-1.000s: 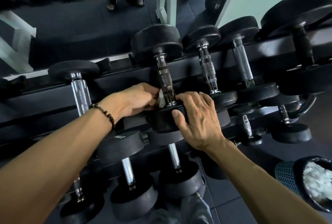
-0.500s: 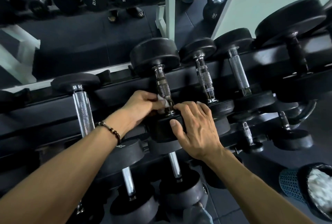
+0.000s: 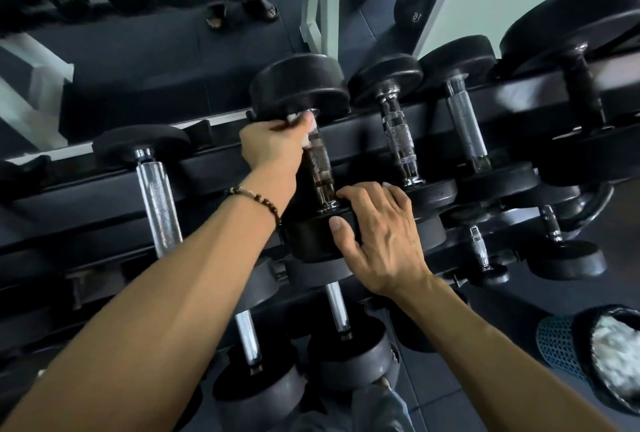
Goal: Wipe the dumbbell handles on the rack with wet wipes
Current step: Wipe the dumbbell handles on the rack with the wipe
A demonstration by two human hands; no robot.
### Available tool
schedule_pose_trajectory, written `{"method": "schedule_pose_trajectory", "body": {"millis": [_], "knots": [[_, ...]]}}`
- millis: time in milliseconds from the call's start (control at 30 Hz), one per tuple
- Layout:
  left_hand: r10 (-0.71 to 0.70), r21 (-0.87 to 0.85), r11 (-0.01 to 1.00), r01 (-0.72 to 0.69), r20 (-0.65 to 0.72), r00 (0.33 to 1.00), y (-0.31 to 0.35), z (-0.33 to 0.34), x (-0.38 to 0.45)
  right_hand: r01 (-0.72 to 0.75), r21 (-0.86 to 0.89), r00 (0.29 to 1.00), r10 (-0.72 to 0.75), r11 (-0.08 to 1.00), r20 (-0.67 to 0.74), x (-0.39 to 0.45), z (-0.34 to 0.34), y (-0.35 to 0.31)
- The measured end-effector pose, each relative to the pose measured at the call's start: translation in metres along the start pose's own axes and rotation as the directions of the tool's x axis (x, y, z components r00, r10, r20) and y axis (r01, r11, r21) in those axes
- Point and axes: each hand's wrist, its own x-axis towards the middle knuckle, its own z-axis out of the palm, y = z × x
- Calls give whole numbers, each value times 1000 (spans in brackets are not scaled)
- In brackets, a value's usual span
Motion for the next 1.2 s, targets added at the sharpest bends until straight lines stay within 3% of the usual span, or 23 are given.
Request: {"method": "schedule_pose_trajectory", "body": {"millis": [67, 167, 233, 367, 433, 600, 667, 800, 867, 933, 1000, 1033, 1133, 1200], "knots": [[-70, -23, 997, 69, -15, 997, -2, 2, -4, -1, 4, 1000, 1, 1000, 5, 0, 1, 0], [-130, 158, 982, 101, 180, 975, -15, -18, -24, 2, -4, 1000, -2, 1000, -13, -1, 1, 1], [-152, 204, 973, 103, 240, 959, -19, -24, -29, 12, -4, 1000, -12, 1000, -22, 0, 2, 1], [-77, 22, 997, 75, 139, 987, -2, -7, -5, 13, 0, 999, -13, 1000, -31, 1, 2, 1], [-109, -11, 994, 113, 167, 980, 3, -5, 2, 12, 6, 999, -11, 1000, -35, 1, 3, 2], [-300, 306, 935, 179, 413, 860, -25, -36, -27, 15, 10, 999, -15, 1000, -36, 0, 4, 2], [-306, 225, 947, 230, 411, 859, -24, -36, -23, 13, 12, 999, -12, 1000, -30, 0, 4, 2], [-236, -155, 936, 317, 393, 889, 0, -13, 13, 9, 19, 999, -9, 1000, -32, 0, 4, 3], [-241, -146, 925, 350, 487, 840, -2, -17, 14, 2, 27, 1000, -2, 1000, -29, 0, 4, 2], [-298, 42, 935, 353, 634, 714, -14, -34, 1, 0, 25, 1000, 0, 1000, -23, 0, 4, 1], [-374, 199, 921, 336, 695, 614, -25, -48, -7, 0, 22, 1000, 1, 1000, -17, 0, 4, 2], [-372, 217, 924, 314, 693, 618, -27, -50, -6, 1, 24, 1000, -1, 1000, -19, 0, 3, 2], [-281, 142, 959, 247, 609, 741, -19, -39, 2, 11, 31, 1000, -10, 999, -19, 0, 2, 2], [-262, 172, 965, 199, 572, 777, -18, -37, 3, 14, 29, 1000, -13, 999, -14, 1, 2, 2]]}}
